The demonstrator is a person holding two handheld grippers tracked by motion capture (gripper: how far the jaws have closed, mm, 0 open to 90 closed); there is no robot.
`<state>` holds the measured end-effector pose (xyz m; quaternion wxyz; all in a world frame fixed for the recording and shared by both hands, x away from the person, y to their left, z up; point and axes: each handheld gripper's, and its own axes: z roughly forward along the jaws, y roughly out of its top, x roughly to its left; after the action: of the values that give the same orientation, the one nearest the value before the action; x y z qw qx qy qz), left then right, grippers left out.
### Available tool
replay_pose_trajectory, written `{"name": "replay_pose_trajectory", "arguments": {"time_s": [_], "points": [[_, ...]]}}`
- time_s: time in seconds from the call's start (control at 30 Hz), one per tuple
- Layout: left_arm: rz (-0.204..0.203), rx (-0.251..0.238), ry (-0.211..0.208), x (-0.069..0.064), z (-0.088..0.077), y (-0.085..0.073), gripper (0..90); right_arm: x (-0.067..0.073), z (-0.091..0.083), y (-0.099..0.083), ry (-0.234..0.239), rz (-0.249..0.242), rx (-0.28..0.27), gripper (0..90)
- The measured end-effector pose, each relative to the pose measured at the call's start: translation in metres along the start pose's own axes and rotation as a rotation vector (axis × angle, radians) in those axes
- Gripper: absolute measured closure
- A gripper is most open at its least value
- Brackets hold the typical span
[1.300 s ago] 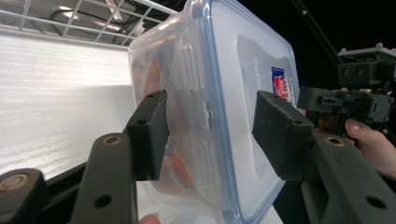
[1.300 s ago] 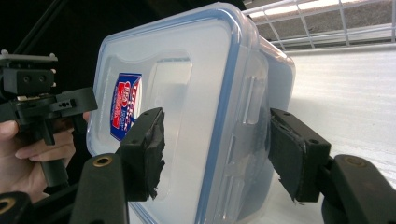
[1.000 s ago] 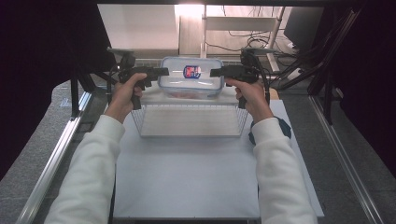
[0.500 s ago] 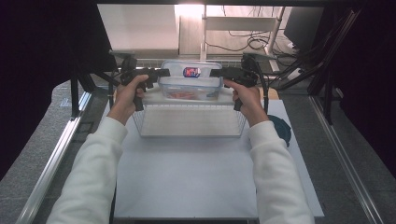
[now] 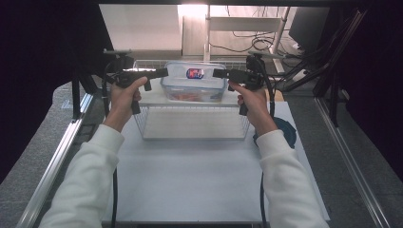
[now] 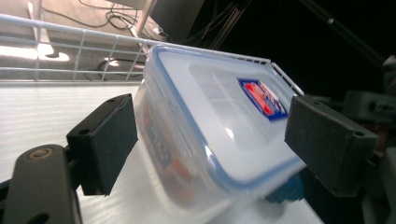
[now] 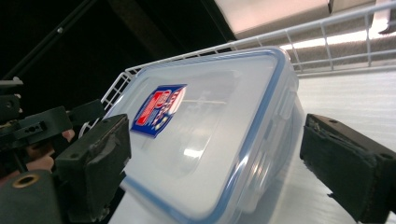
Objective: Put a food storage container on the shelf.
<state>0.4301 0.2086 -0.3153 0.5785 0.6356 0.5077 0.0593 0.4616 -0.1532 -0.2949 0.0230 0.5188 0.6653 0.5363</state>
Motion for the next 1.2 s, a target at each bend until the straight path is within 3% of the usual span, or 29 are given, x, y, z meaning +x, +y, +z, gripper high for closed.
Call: {"name": "replay_pose_trajectory", "arguments": {"time_s": [0.13, 0.17, 0.23, 0.37, 0.57, 0.83, 0.93, 1.2], "points": [[0.035, 0.009, 0.003, -0.004, -0.009, -0.007, 16.2, 0.004, -0.012, -0.001, 0.006, -0.037, -0.012, 8.2], [0.055, 0.016, 0.009, -0.007, -0.017, -0.013, 16.4, 0.007, -0.025, -0.005, 0.012, -0.088, -0.011, 9.1], [0.082, 0.018, 0.015, -0.009, -0.024, -0.019, 17.1, 0.009, -0.032, -0.009, 0.007, -0.126, -0.009, 9.4], [0.143, 0.035, 0.022, -0.015, -0.042, -0.037, 19.3, 0.011, -0.052, -0.025, 0.015, -0.197, 0.001, 9.5], [0.191, 0.065, 0.011, -0.023, -0.057, -0.067, 21.5, 0.005, -0.076, -0.057, -0.001, -0.289, 0.016, 11.1], [0.251, 0.126, -0.009, -0.029, -0.066, -0.115, 22.4, -0.013, -0.093, -0.108, -0.026, -0.334, 0.029, 12.9], [0.261, 0.148, 0.007, -0.028, -0.067, -0.137, 22.5, -0.022, -0.095, -0.127, -0.029, -0.35, 0.044, 15.0], [0.244, 0.202, 0.046, -0.018, -0.07, -0.188, 22.9, -0.04, -0.094, -0.17, -0.012, -0.339, 0.088, 22.1]]}}
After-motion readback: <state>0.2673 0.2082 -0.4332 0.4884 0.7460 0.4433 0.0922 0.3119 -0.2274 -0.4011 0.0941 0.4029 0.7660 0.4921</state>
